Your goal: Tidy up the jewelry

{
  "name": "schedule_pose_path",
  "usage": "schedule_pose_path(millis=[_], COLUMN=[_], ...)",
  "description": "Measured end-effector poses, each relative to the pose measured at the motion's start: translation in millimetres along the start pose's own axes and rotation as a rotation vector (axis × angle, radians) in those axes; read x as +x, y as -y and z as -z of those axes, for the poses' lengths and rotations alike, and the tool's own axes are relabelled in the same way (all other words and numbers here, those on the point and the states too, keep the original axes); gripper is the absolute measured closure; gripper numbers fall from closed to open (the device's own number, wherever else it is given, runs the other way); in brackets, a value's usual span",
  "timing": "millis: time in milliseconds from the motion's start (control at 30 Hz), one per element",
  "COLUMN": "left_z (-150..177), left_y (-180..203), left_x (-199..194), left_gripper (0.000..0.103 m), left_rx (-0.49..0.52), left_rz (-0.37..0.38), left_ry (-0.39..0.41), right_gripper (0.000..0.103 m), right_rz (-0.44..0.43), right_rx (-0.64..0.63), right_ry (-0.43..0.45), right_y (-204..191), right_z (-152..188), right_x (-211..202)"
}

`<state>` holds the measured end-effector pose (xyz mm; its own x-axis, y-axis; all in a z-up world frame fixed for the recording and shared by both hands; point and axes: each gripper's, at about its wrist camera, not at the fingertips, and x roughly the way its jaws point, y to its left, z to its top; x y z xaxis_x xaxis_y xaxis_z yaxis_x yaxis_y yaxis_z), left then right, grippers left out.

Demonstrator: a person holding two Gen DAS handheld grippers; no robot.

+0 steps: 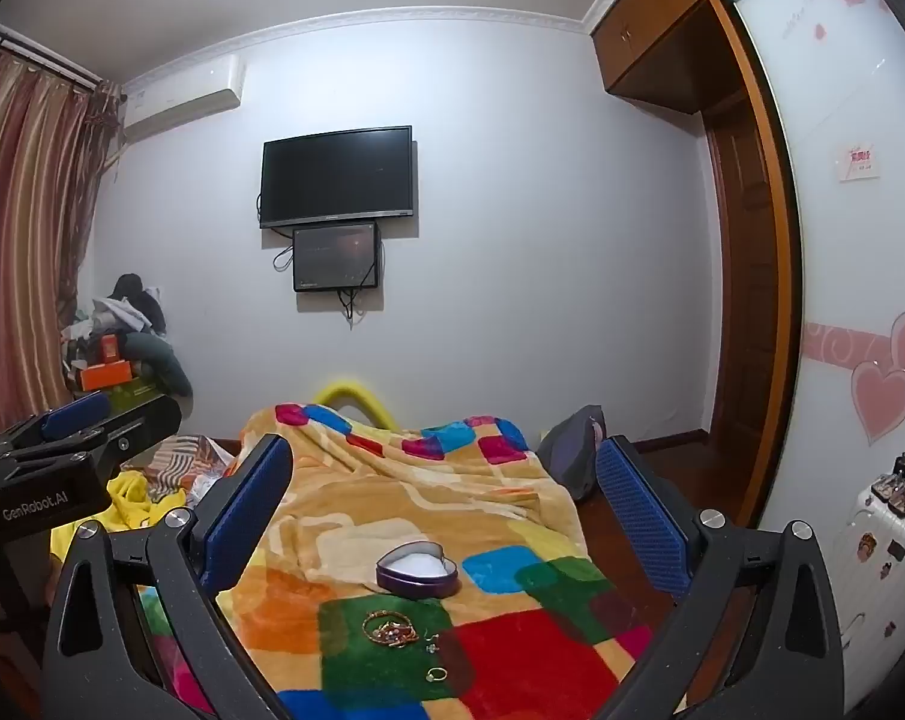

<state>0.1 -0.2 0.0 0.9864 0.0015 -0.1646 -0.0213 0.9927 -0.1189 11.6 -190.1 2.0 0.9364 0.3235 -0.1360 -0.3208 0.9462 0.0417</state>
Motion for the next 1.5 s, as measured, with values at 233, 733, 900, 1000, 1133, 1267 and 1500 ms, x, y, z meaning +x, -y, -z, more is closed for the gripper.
schedule_pose_path(millis=[233,733,900,1000,1133,1267,1500], left_z=[2.5,1.9,1.3,1.1,1.3,0.5,-1.5], left_y=[-2.2,1.8,3.4,5.1,5.3,5.2,4.8], left_x=[-0.2,1.4,0.6,1.0,1.0,2.0,1.5], left_gripper=[0.0,0.0,0.0,0.0,0.0,0.0,0.0], left_rx=[-0.004,0.045,0.055,0.059,0.058,0.052,0.051], left_rz=[-0.01,0.01,0.01,0.012,0.014,0.02,0.021], left_ry=[0.002,-0.009,-0.01,-0.011,-0.012,-0.016,-0.018], right_gripper=[0.002,0.002,0.002,0.002,0.002,0.002,0.002], right_rz=[0.0,-0.003,-0.002,-0.002,-0.002,-0.002,-0.002], right_rx=[-0.003,0.006,0.003,0.004,0.004,0.003,0.003], right_ry=[0.011,-0.009,-0.01,-0.012,-0.013,-0.013,-0.017], right_y=[-2.1,0.5,1.2,1.4,1.5,1.6,1.1], right_z=[2.3,1.8,1.6,1.4,1.2,1.1,2.4], right_x=[-2.9,0.7,1.4,1.9,2.0,1.9,3.1])
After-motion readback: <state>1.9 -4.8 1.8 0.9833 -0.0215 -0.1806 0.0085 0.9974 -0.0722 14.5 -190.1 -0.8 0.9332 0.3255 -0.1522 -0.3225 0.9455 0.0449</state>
